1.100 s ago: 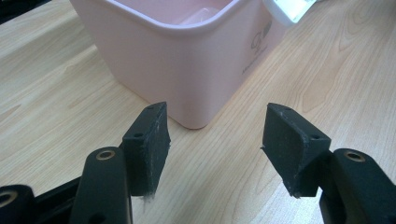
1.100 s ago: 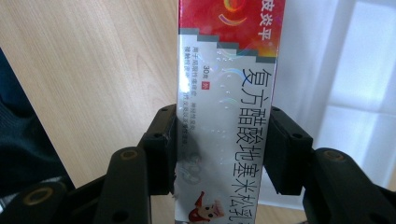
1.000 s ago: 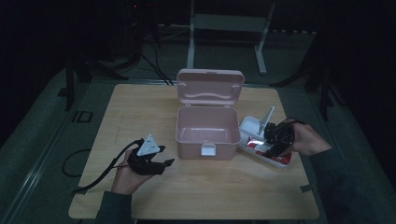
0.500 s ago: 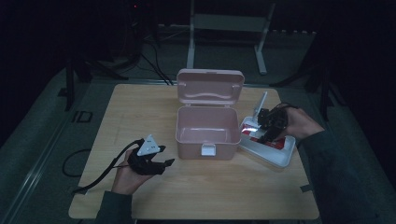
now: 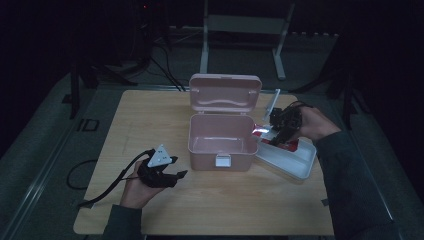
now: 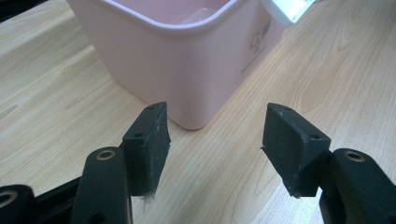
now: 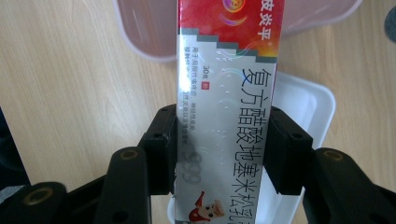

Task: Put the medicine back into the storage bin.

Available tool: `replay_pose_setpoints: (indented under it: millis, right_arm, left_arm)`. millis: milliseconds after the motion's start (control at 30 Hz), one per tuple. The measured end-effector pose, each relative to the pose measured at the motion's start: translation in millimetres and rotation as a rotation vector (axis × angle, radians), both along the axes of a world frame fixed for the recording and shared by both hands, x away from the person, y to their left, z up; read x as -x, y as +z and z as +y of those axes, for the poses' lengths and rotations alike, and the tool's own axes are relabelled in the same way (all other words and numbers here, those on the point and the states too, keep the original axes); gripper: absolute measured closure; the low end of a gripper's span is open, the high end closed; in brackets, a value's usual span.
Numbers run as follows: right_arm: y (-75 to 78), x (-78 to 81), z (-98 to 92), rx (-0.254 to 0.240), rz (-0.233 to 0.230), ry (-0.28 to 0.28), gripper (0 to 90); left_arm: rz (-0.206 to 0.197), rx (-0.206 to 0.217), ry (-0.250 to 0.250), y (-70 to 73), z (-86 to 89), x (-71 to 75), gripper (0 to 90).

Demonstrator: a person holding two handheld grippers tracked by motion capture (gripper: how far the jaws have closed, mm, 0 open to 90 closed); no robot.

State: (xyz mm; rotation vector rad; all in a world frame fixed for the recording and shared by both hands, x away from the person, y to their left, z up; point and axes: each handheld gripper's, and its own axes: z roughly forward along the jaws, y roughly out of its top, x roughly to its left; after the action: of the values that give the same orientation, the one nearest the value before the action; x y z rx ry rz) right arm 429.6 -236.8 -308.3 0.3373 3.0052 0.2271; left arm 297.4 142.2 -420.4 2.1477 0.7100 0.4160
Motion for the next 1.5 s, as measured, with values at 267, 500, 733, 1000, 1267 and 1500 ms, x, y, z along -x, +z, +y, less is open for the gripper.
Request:
replay_pose_setpoints:
  millis: [267, 500, 733, 1000, 1267, 1500]
  right_arm:
    - [5.0, -5.9, 18.3, 0.003, -0.004, 0.038, 51.2]
    - [4.9, -9.5, 37.3, 0.008, -0.002, 0.077, 51.2]
    - [3.8, -10.8, 52.0, 0.011, 0.005, 0.106, 51.2]
    - [3.5, -11.9, 68.5, 0.024, -0.001, 0.156, 51.2]
    - [3.2, -10.9, 83.3, 0.022, 0.006, 0.193, 51.3]
    - [5.7, -8.3, 97.4, 0.013, 0.012, 0.216, 51.2]
  left_arm:
    - [0.0, -0.001, 0.0, 0.0, 0.1, 0.2, 40.5]
    - [-0.003, 0.0, 0.001, 1.1, 1.0, 0.8, 40.5]
    - [-0.003, -0.004, -0.002, 1.0, 0.9, 0.5, 40.6]
    - [-0.004, 0.001, -0.001, 1.5, 1.2, 0.7, 40.6]
    - [-0.003, 0.004, -0.003, 1.9, 1.3, 0.8, 40.7]
    - [-0.004, 0.005, -0.002, 1.8, 1.1, 0.9, 40.8]
